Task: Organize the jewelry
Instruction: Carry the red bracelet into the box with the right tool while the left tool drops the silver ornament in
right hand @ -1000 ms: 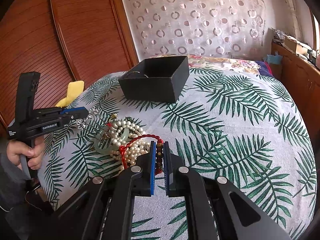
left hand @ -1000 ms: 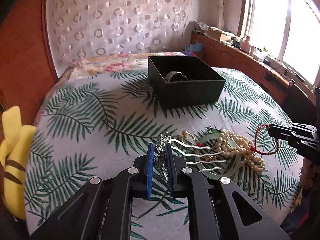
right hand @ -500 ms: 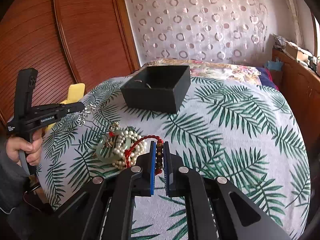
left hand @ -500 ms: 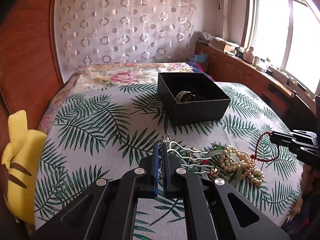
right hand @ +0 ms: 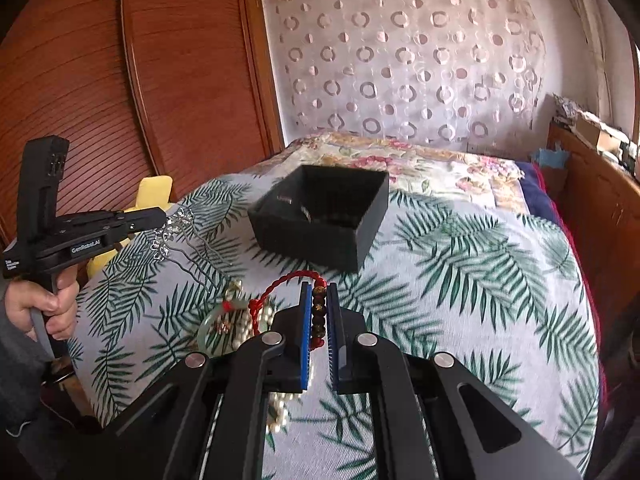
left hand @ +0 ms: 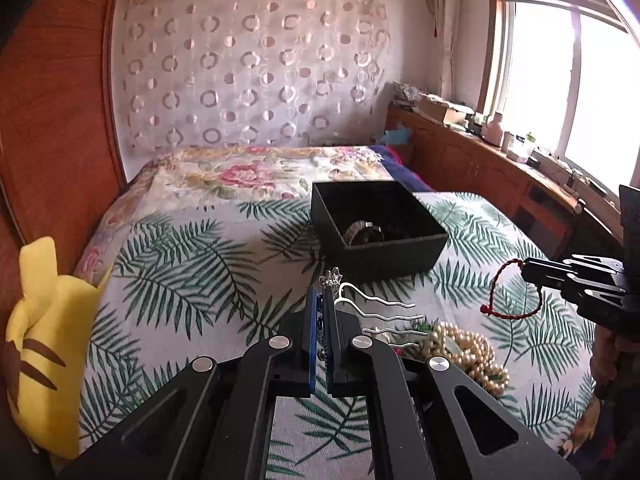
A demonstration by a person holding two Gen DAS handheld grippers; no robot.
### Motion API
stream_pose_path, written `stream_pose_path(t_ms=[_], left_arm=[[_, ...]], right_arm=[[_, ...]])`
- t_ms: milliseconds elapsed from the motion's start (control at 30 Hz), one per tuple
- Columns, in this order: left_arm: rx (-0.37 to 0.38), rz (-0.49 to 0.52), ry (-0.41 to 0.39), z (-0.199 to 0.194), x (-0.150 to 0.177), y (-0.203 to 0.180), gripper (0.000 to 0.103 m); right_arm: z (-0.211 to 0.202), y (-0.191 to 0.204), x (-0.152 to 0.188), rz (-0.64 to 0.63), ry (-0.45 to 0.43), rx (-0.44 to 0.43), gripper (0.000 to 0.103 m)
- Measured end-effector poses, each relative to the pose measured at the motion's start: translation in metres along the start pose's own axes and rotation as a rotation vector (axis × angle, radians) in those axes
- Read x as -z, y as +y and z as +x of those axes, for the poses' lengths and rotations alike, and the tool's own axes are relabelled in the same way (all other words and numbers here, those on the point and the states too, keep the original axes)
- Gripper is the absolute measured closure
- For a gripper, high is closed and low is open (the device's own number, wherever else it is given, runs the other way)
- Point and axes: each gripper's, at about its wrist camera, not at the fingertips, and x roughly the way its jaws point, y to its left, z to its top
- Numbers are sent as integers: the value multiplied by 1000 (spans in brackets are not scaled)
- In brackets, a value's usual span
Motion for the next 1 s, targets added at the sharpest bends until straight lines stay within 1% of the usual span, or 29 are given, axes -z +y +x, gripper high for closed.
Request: stream_pose_path(t_ms=[267, 400, 533, 700, 967, 1000], left_arm=[[0, 16, -33, 3, -24, -7, 101], [4, 13, -37, 10, -34, -9, 101], [-3, 15, -36, 22, -44, -11, 101], [-8, 9, -28, 37, -56, -11, 101], [-25, 17, -16, 58, -70, -16, 101], [-26, 15, -15, 61, -72, -16, 101]], right_arm=[[12, 0, -42, -42, -33, 23, 95], [30, -4, -65, -54, -38, 33, 95], [52, -11, -78, -40, -21, 30, 95], [80, -18, -86, -22, 14, 27, 95], [108, -27, -81, 14, 73, 13, 94], [110, -29, -80, 18, 78, 13, 87]])
